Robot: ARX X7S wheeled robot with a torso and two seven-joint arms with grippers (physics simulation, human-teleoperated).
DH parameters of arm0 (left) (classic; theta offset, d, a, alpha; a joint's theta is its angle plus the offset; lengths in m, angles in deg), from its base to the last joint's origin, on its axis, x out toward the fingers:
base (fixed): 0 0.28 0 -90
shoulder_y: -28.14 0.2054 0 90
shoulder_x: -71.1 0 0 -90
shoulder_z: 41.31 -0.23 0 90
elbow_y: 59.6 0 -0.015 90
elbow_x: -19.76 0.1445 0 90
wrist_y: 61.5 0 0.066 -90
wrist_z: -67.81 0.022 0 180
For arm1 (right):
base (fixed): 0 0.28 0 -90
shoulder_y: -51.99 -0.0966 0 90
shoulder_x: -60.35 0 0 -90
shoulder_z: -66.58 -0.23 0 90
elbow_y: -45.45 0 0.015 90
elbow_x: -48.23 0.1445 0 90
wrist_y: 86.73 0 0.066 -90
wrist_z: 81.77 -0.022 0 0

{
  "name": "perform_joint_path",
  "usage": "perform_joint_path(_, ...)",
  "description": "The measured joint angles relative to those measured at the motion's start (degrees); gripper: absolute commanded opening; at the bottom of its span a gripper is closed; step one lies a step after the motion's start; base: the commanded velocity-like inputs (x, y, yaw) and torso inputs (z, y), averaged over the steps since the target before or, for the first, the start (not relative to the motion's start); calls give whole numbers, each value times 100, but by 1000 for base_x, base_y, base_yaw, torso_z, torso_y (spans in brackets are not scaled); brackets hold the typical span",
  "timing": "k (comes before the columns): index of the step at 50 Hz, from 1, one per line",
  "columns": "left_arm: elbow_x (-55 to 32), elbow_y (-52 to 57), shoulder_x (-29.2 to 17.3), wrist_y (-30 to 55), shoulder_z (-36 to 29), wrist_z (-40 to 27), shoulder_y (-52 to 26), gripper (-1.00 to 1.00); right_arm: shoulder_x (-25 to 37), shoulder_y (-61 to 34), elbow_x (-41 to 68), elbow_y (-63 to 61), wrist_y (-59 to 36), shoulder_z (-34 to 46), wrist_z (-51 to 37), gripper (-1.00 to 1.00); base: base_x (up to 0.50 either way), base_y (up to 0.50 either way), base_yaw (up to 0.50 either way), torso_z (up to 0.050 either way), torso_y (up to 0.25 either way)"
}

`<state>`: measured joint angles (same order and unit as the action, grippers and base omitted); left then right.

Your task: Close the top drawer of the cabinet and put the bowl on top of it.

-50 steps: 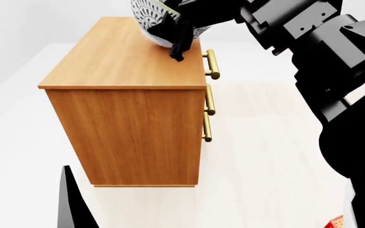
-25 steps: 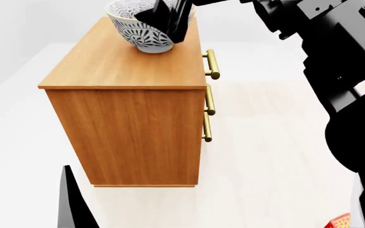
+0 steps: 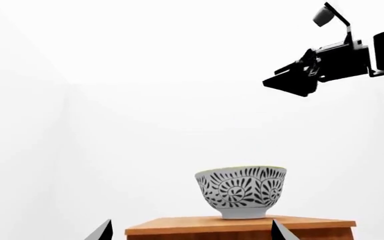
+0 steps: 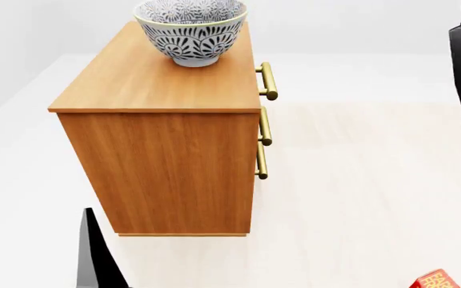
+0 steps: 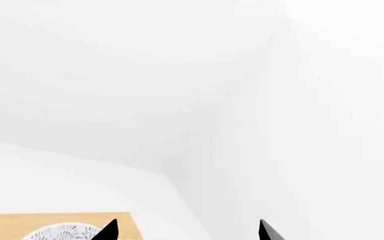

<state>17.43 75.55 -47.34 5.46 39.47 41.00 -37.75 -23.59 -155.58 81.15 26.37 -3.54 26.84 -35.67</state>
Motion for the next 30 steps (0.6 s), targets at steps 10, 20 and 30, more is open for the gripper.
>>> perform_joint_path(10, 47, 44, -3, -13, 7, -24, 38, 100, 1281, 812, -526, -2819, -1180, -853, -1522, 100, 0, 0, 0, 0, 0)
perform_joint_path(20, 182, 138, 7, -69, 33, -64, 133, 100, 2380, 1497, -467, -5582, -2356, -1478, -2793, 100, 0, 0, 0, 0, 0)
perform_joint_path(30, 407, 305, 30, -193, 75, -116, 313, 100, 3124, 1882, -172, -7468, -3196, -2134, -3749, 100, 0, 0, 0, 0, 0)
